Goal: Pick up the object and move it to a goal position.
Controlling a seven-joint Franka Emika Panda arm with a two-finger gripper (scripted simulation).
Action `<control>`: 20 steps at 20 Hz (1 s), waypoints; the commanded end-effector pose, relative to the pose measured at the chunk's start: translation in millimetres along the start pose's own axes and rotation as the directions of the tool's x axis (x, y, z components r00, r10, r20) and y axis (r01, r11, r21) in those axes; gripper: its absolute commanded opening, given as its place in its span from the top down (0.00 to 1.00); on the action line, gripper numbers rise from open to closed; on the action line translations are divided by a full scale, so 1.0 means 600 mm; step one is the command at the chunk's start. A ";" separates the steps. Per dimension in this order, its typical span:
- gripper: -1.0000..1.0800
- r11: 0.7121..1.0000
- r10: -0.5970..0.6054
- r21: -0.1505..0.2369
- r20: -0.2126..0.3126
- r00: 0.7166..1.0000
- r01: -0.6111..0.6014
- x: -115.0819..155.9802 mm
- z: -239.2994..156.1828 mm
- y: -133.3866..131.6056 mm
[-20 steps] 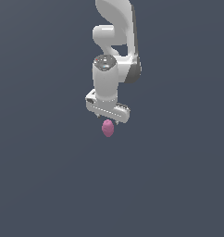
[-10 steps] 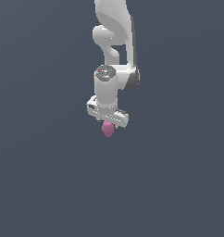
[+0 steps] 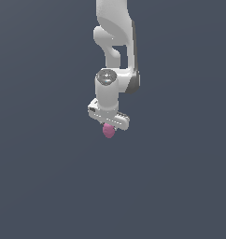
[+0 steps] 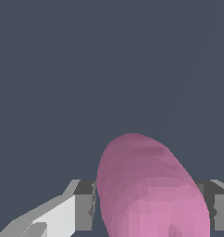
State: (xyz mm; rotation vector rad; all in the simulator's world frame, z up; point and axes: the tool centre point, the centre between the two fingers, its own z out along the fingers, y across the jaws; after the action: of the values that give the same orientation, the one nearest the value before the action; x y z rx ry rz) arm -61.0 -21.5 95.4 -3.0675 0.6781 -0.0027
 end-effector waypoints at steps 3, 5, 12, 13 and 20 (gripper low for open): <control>1.00 1.000 0.000 -0.001 0.002 1.000 0.000 -0.001 0.002 0.000; 1.00 1.000 0.000 -0.001 0.002 1.000 0.000 -0.001 0.002 0.000; 1.00 1.000 0.000 0.000 0.000 1.000 0.000 0.004 -0.017 0.009; 1.00 1.000 0.000 0.000 0.000 1.000 0.000 0.005 -0.024 0.012; 1.00 1.000 0.000 0.001 0.000 1.000 0.000 0.021 -0.094 0.047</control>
State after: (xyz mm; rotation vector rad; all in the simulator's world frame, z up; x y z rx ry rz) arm -61.7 -46.3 140.8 -3.0669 0.6780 -0.0010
